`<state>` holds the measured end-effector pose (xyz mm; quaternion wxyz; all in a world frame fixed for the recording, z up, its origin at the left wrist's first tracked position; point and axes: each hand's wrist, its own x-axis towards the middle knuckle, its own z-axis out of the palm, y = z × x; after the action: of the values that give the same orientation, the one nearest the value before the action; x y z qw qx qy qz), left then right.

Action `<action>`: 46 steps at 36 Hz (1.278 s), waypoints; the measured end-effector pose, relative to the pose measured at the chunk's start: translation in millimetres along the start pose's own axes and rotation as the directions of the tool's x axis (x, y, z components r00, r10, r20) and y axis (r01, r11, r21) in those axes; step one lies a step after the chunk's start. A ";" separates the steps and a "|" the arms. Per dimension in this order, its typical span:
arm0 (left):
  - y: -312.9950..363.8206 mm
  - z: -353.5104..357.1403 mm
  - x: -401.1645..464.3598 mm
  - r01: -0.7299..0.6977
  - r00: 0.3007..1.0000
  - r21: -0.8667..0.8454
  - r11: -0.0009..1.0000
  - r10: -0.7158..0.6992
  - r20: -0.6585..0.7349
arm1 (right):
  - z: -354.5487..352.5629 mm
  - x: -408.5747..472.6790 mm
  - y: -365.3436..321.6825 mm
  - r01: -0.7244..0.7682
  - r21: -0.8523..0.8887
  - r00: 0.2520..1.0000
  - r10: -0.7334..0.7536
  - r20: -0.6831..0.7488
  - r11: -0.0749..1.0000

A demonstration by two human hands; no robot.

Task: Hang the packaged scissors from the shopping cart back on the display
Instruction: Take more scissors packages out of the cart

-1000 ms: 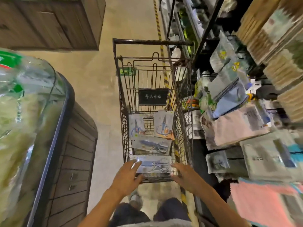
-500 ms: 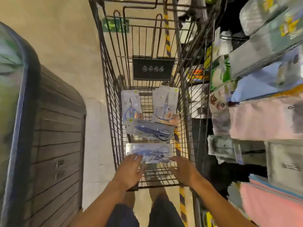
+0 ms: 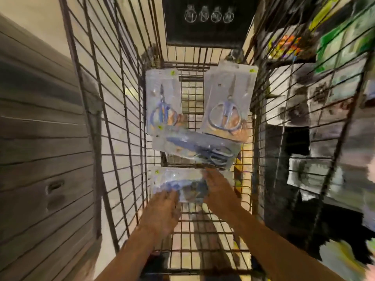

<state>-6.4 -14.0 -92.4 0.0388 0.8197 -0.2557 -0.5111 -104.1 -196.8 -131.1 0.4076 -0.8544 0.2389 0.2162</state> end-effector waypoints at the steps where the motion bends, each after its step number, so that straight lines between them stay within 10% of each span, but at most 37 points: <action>1: -1.4 1.9 0.9 0.000 1.000 -0.011 1.000 0.000 -0.004 | 8.9 2.6 11.3 0.006 -0.126 1.000 -0.006 -0.002 0.992; 11: -2.5 0.1 -3.0 -0.015 0.999 -0.093 0.996 0.012 -0.031 | 12.6 16.5 21.1 0.001 -0.384 1.000 -0.008 -0.015 0.923; 17: 0.1 -6.6 -14.6 -0.018 0.999 -0.120 0.993 0.013 -0.038 | -22.9 17.0 9.1 -0.043 -0.231 0.938 0.119 0.326 0.972; 24: 6.0 -22.2 -24.4 0.038 0.995 -0.294 0.955 -0.064 -0.079 | -51.7 -5.1 -0.6 -0.075 -0.034 0.984 0.079 0.160 0.997; 36: 50.8 -64.3 -21.9 -0.220 0.948 -0.911 0.350 -0.142 -0.284 | -76.1 -26.7 -42.8 -0.058 0.708 0.997 0.070 0.012 0.704; 46: 47.5 -71.9 -14.7 -0.245 0.921 -0.938 0.246 -0.243 -0.305 | -75.0 -18.8 -57.7 -0.157 0.705 0.967 -0.038 0.252 0.691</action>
<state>32.2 -62.7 -30.8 0.5841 0.7037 0.1255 -0.3845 -72.2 -220.5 -43.1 0.7286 -0.5841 0.2796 0.2231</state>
